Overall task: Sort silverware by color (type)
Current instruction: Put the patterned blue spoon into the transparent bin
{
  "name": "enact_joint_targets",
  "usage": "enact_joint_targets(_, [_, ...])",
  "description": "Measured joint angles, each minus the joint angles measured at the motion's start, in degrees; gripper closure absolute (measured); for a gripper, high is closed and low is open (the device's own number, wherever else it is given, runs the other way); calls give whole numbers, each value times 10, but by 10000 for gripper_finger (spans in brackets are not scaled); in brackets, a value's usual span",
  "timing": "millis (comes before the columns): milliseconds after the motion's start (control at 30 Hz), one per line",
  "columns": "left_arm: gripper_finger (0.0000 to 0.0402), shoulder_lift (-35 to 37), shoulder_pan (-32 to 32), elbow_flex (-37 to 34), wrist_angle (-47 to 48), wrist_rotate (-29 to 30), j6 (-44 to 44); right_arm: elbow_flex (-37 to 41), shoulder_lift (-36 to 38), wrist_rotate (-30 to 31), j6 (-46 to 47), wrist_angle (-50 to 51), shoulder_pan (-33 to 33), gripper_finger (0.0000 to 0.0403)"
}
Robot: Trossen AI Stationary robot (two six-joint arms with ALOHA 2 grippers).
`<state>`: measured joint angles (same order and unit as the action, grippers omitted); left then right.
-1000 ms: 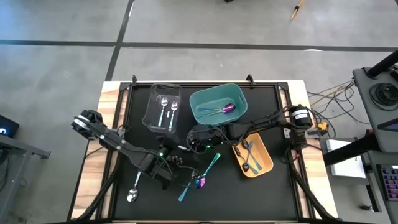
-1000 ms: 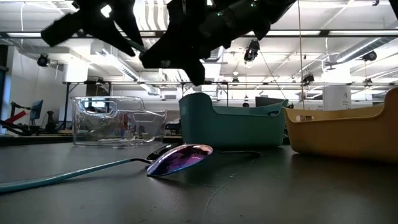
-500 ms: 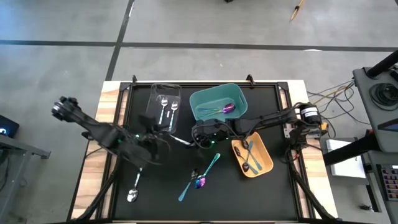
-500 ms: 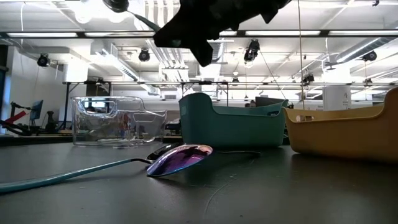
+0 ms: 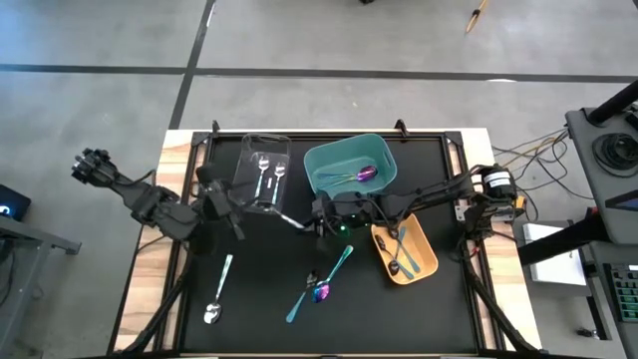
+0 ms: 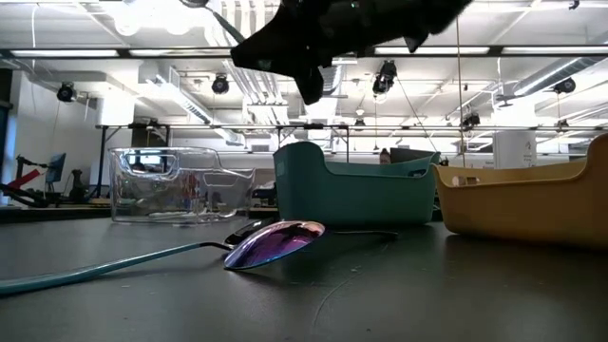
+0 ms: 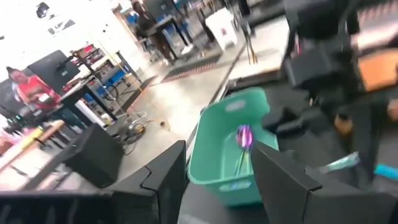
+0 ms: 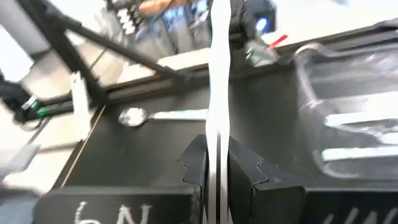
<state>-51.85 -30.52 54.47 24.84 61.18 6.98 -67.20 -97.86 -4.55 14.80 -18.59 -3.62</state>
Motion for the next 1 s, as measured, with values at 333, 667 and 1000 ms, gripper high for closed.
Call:
enact_joint_targets(333, [238,58,0,-141,-267,29,29,89,0,56,-30,-277,-2,379])
enact_joint_targets(667, [238,-2,7,-267,-615,24,74,94,-1,138,-91,-353,-8,379])
enact_joint_targets(1000, [238,-109,29,-237,-670,44,51,93,-2,291,-177,-371,-37,379])
